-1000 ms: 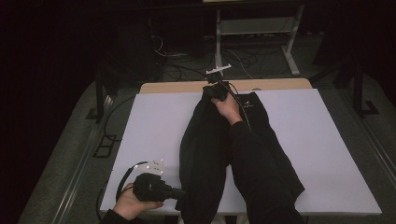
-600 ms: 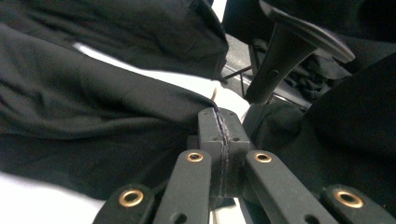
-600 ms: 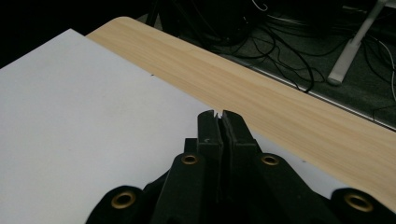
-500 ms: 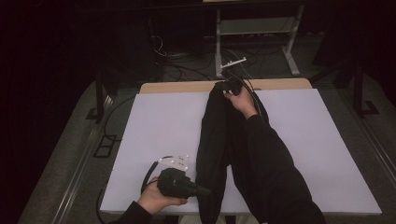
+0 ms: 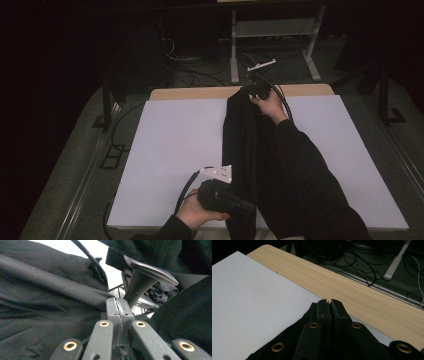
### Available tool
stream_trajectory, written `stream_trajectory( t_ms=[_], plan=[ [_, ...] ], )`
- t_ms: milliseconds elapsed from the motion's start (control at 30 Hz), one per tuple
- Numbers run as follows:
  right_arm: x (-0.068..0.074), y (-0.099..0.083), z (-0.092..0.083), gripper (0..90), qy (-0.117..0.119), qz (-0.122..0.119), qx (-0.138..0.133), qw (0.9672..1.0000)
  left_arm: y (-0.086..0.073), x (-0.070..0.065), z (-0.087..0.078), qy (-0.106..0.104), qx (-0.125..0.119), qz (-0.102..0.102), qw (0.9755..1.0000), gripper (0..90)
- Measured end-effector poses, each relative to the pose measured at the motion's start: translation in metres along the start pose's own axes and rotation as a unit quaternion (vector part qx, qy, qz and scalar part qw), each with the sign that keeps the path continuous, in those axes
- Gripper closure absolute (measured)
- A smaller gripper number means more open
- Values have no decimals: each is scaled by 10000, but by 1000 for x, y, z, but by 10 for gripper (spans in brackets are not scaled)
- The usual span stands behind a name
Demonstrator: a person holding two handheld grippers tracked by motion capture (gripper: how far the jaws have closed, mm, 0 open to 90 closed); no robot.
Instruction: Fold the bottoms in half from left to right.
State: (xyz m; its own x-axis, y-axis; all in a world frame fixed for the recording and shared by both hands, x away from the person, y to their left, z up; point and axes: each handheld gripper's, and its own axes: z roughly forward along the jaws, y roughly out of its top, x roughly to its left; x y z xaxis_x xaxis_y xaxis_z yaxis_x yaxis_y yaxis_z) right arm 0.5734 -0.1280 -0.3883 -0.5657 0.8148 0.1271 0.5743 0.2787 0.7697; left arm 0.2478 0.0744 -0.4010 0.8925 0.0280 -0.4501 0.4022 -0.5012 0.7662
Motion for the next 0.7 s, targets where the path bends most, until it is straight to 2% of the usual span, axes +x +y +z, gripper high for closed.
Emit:
stream_trajectory(
  t_ms=[100,233,533,700],
  plan=[
    [-7,-1,-2,853,-13,-15,58,10000,7,-1,10,-4,-37,53,10000,887],
    [-19,-3,-6,854,-10,82,44,10000,16,-1,24,-9,-88,65,9999,887],
    [-38,-14,-13,853,-99,-47,162,9998,32,3,57,-3,-109,19,9999,888],
    [-46,-20,-17,853,-146,-62,182,9997,38,5,75,3,-31,11,10000,888]
  ],
)
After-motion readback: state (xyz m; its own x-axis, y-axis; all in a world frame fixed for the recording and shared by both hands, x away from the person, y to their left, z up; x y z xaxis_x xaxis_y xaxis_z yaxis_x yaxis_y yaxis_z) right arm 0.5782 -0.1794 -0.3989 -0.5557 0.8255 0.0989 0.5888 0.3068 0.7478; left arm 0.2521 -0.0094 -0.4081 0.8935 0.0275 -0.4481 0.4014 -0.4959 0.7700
